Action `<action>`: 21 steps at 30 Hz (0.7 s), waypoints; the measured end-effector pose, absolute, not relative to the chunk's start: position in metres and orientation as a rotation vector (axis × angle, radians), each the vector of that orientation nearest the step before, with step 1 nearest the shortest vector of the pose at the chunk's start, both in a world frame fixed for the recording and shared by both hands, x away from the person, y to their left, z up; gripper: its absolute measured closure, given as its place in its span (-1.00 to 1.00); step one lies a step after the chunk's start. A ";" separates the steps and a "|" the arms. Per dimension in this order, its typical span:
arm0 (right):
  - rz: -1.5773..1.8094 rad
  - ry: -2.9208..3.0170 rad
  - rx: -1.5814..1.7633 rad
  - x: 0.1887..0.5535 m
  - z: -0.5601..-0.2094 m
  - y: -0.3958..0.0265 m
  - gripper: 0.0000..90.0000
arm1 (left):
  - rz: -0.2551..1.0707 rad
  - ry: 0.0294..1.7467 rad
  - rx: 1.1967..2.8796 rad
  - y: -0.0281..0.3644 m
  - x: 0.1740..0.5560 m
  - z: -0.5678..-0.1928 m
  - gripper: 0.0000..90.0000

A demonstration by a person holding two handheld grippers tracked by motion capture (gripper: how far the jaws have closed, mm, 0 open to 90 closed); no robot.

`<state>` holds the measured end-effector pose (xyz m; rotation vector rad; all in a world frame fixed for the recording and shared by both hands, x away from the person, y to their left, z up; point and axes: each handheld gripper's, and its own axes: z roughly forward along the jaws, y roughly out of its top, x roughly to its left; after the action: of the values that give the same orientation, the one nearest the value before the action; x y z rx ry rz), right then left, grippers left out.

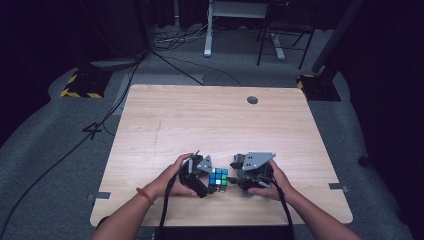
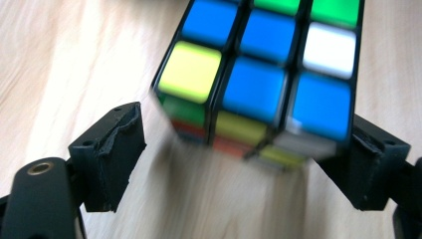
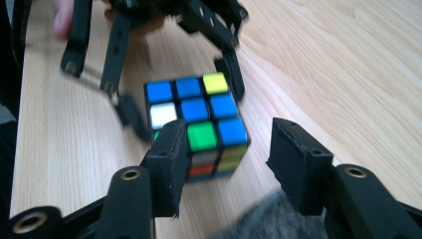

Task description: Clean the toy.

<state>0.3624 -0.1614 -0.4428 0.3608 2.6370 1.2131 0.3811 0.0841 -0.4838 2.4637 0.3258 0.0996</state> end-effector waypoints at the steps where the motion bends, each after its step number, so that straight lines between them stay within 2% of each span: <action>1: 1.215 2.640 0.366 0.362 -0.443 -0.165 0.06 | 0.107 0.340 2.459 0.088 0.382 -0.484 -0.64; 9: 1.128 2.627 0.448 0.363 -0.444 -0.203 0.03 | 0.194 0.456 2.431 0.104 0.393 -0.484 -0.60; 16: 0.996 2.641 0.551 0.372 -0.462 -0.230 0.03 | 0.236 0.534 2.408 0.109 0.396 -0.485 -0.54; 21: 0.983 2.653 0.607 0.378 -0.474 -0.238 0.03 | 0.170 0.510 2.357 0.106 0.382 -0.483 -0.64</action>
<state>0.3782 -0.2381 -0.4737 0.6071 2.6533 0.9835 0.3815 0.1056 -0.4830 2.3567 0.5103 0.1696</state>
